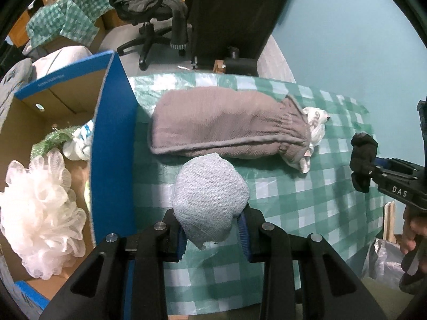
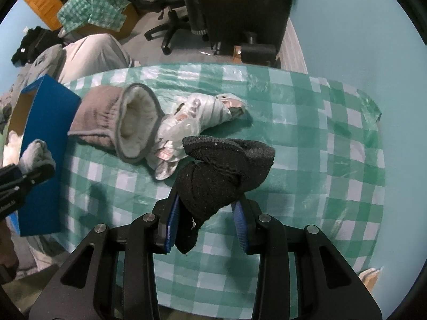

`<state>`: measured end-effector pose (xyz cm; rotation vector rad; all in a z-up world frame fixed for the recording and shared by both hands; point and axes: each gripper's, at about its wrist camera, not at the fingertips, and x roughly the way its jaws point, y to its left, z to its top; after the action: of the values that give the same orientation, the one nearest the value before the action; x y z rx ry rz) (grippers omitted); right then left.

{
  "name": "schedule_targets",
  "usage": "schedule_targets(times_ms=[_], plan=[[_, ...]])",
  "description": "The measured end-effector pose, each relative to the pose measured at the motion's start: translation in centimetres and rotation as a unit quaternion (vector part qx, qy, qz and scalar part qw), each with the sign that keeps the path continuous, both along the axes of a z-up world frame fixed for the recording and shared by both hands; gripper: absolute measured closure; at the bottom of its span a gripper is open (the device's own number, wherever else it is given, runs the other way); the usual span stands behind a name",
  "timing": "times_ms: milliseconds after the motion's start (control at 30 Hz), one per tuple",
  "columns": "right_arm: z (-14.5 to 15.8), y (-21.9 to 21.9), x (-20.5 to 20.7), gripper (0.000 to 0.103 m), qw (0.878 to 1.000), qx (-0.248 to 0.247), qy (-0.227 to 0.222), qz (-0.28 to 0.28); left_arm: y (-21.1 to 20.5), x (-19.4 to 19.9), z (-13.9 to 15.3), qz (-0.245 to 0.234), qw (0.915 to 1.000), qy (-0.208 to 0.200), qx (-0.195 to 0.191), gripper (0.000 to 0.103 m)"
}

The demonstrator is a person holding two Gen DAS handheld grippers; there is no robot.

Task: Organize soft objects
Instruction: 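Lift the sock ball and black sock and carry both over the box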

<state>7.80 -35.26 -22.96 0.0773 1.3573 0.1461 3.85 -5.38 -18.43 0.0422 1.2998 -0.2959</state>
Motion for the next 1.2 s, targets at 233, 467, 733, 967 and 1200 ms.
schedule_targets(times_ms=[233, 467, 733, 967, 1200], plan=[[2.0, 1.5, -0.2, 0.068, 1.0, 0.004, -0.008, 0.013, 0.2, -0.1, 1.6, -0.002, 0.9999, -0.01, -0.001, 0.071], [4.2, 3.2, -0.1, 0.068, 0.999, 0.011, -0.021, 0.034, 0.6, -0.6, 3.5, -0.016, 0.9995, -0.026, -0.002, 0.071], [6.0, 5.1, 0.1, 0.068, 0.998, 0.019, -0.027, 0.051, 1.1, -0.7, 5.0, -0.02, 0.999, -0.04, 0.006, 0.071], [6.7, 7.3, 0.6, 0.068, 0.996, 0.021, -0.035, 0.082, 2.2, -0.7, 6.1, -0.011, 0.9988, -0.048, 0.002, 0.071], [7.7, 9.3, 1.1, 0.068, 0.993, 0.029, -0.044, 0.103, 4.1, -0.7, 7.2, 0.003, 0.9986, -0.052, -0.004, 0.071]])
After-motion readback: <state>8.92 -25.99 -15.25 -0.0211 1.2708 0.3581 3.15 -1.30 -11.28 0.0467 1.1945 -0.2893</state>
